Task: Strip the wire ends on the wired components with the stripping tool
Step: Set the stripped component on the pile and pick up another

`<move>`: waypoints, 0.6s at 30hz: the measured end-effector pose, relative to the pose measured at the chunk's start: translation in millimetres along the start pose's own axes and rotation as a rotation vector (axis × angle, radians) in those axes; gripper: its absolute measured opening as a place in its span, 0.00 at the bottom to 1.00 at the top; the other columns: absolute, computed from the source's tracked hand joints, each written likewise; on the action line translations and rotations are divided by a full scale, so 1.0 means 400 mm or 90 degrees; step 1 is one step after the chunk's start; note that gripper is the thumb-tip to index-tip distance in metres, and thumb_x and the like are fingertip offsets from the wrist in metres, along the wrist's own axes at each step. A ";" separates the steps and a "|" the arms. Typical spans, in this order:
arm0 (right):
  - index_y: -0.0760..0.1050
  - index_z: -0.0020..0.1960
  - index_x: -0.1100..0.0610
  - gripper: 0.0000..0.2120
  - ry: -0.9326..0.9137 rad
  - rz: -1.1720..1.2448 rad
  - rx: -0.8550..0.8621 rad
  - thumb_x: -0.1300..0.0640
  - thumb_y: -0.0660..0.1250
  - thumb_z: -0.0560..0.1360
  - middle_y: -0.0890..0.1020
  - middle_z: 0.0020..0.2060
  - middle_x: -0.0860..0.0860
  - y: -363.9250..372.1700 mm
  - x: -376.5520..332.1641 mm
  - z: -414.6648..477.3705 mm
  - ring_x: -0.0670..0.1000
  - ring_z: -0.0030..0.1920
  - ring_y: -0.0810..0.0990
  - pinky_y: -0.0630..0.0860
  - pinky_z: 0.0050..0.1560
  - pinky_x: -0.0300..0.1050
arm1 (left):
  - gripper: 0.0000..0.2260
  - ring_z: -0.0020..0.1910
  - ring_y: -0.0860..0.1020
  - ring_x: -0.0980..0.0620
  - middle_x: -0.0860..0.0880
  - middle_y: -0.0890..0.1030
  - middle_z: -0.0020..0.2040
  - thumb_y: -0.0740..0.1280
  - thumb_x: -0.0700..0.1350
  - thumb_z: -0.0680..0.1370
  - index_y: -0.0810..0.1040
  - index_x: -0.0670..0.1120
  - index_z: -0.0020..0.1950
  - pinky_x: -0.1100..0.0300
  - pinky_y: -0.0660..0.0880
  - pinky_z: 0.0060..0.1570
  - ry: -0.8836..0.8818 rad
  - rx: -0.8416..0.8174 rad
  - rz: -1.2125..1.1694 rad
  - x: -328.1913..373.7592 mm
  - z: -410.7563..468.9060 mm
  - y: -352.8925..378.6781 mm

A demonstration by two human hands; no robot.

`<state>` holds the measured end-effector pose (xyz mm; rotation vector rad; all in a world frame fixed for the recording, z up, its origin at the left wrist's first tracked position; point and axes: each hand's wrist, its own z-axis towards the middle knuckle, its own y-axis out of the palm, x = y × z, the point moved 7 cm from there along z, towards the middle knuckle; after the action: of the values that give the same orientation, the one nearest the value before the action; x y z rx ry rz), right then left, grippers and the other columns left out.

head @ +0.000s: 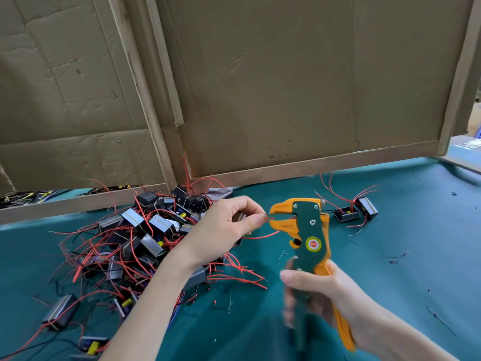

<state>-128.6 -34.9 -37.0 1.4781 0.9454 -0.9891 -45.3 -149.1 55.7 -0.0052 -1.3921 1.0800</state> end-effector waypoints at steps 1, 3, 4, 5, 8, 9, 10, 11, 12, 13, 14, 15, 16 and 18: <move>0.79 0.38 0.59 0.14 0.032 0.050 -0.049 0.54 0.80 0.60 0.78 0.33 0.63 0.008 0.005 0.003 0.61 0.33 0.80 0.79 0.38 0.54 | 0.04 0.31 0.69 0.57 0.53 0.75 0.32 0.67 0.42 0.78 0.79 0.48 0.44 0.61 0.68 0.36 -0.007 0.028 0.004 -0.005 0.002 -0.008; 0.80 0.43 0.63 0.17 0.085 0.132 -0.079 0.58 0.82 0.59 0.79 0.38 0.63 0.002 0.018 0.012 0.63 0.39 0.81 0.80 0.45 0.58 | 0.04 0.34 0.74 0.56 0.54 0.79 0.36 0.67 0.40 0.78 0.79 0.48 0.45 0.63 0.71 0.39 -0.002 0.104 0.001 0.007 0.004 -0.033; 0.81 0.44 0.64 0.18 0.103 0.160 -0.072 0.60 0.82 0.58 0.79 0.38 0.64 -0.006 0.026 0.017 0.63 0.39 0.81 0.80 0.45 0.58 | 0.05 0.38 0.77 0.53 0.52 0.80 0.38 0.67 0.40 0.78 0.78 0.49 0.47 0.63 0.72 0.42 0.012 0.146 -0.016 0.025 0.006 -0.044; 0.82 0.45 0.64 0.18 0.119 0.187 -0.059 0.62 0.81 0.58 0.80 0.39 0.64 -0.014 0.032 0.022 0.64 0.39 0.81 0.80 0.45 0.59 | 0.06 0.41 0.78 0.52 0.49 0.81 0.40 0.67 0.39 0.77 0.77 0.50 0.50 0.64 0.73 0.44 0.035 0.188 -0.045 0.050 0.011 -0.051; 0.80 0.47 0.66 0.15 0.169 0.279 -0.019 0.67 0.74 0.61 0.79 0.40 0.67 -0.032 0.048 0.030 0.65 0.38 0.81 0.80 0.43 0.60 | 0.10 0.42 0.78 0.58 0.51 0.80 0.42 0.67 0.37 0.76 0.76 0.49 0.54 0.68 0.73 0.45 0.085 0.281 -0.146 0.133 0.058 -0.018; 0.78 0.49 0.66 0.14 0.182 0.294 -0.012 0.68 0.72 0.63 0.79 0.41 0.67 -0.036 0.052 0.032 0.65 0.38 0.81 0.80 0.42 0.60 | 0.10 0.40 0.77 0.59 0.52 0.79 0.41 0.68 0.36 0.75 0.76 0.49 0.53 0.69 0.72 0.43 0.075 0.295 -0.171 0.152 0.088 0.012; 0.76 0.50 0.66 0.15 0.192 0.296 -0.005 0.69 0.69 0.64 0.80 0.41 0.66 -0.040 0.053 0.033 0.65 0.38 0.82 0.81 0.41 0.59 | 0.11 0.37 0.76 0.60 0.54 0.79 0.39 0.68 0.36 0.74 0.75 0.49 0.52 0.69 0.72 0.41 0.048 0.299 -0.188 0.162 0.122 0.052; 0.74 0.51 0.66 0.17 0.198 0.287 -0.005 0.68 0.68 0.63 0.80 0.41 0.66 -0.040 0.053 0.034 0.64 0.37 0.82 0.81 0.40 0.57 | 0.11 0.35 0.76 0.61 0.55 0.78 0.37 0.68 0.36 0.73 0.75 0.50 0.50 0.70 0.71 0.37 0.009 0.295 -0.195 0.167 0.155 0.098; 0.74 0.50 0.66 0.18 0.199 0.274 -0.009 0.68 0.68 0.60 0.81 0.40 0.65 -0.039 0.050 0.033 0.62 0.37 0.83 0.82 0.40 0.55 | 0.10 0.35 0.76 0.61 0.55 0.78 0.36 0.68 0.36 0.72 0.75 0.49 0.49 0.70 0.72 0.36 -0.040 0.282 -0.195 0.163 0.186 0.149; 0.75 0.49 0.66 0.19 0.197 0.264 -0.010 0.68 0.68 0.57 0.82 0.41 0.64 -0.038 0.048 0.032 0.61 0.38 0.83 0.82 0.39 0.54 | 0.10 0.37 0.78 0.58 0.54 0.79 0.37 0.67 0.36 0.72 0.75 0.48 0.50 0.66 0.75 0.38 -0.095 0.261 -0.192 0.151 0.212 0.203; 0.76 0.48 0.66 0.21 0.193 0.257 -0.003 0.69 0.69 0.54 0.81 0.42 0.64 -0.041 0.046 0.032 0.61 0.40 0.82 0.82 0.40 0.53 | 0.11 0.43 0.80 0.52 0.50 0.81 0.42 0.67 0.36 0.72 0.75 0.47 0.52 0.60 0.78 0.42 -0.149 0.232 -0.195 0.135 0.232 0.253; 0.75 0.49 0.66 0.25 0.189 0.256 0.012 0.67 0.73 0.51 0.79 0.45 0.64 -0.047 0.044 0.033 0.62 0.44 0.80 0.81 0.42 0.53 | 0.13 0.48 0.80 0.46 0.46 0.81 0.48 0.66 0.36 0.72 0.74 0.46 0.55 0.54 0.79 0.46 -0.197 0.200 -0.203 0.119 0.244 0.296; 0.74 0.50 0.65 0.30 0.187 0.266 0.031 0.65 0.76 0.49 0.76 0.49 0.64 -0.055 0.045 0.034 0.62 0.48 0.77 0.79 0.47 0.54 | 0.15 0.52 0.78 0.43 0.43 0.80 0.53 0.65 0.36 0.73 0.72 0.45 0.59 0.51 0.78 0.49 -0.231 0.164 -0.207 0.105 0.249 0.330; 0.72 0.51 0.64 0.26 0.185 0.286 0.044 0.63 0.73 0.55 0.71 0.54 0.65 -0.061 0.043 0.034 0.62 0.52 0.72 0.76 0.51 0.57 | 0.20 0.58 0.75 0.42 0.41 0.76 0.59 0.66 0.38 0.75 0.67 0.42 0.65 0.52 0.74 0.55 -0.250 0.091 -0.168 0.093 0.249 0.365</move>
<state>-146.8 -44.7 -62.2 1.8241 0.7347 -0.4922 -217.3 -102.9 25.4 0.5056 -1.6066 0.9865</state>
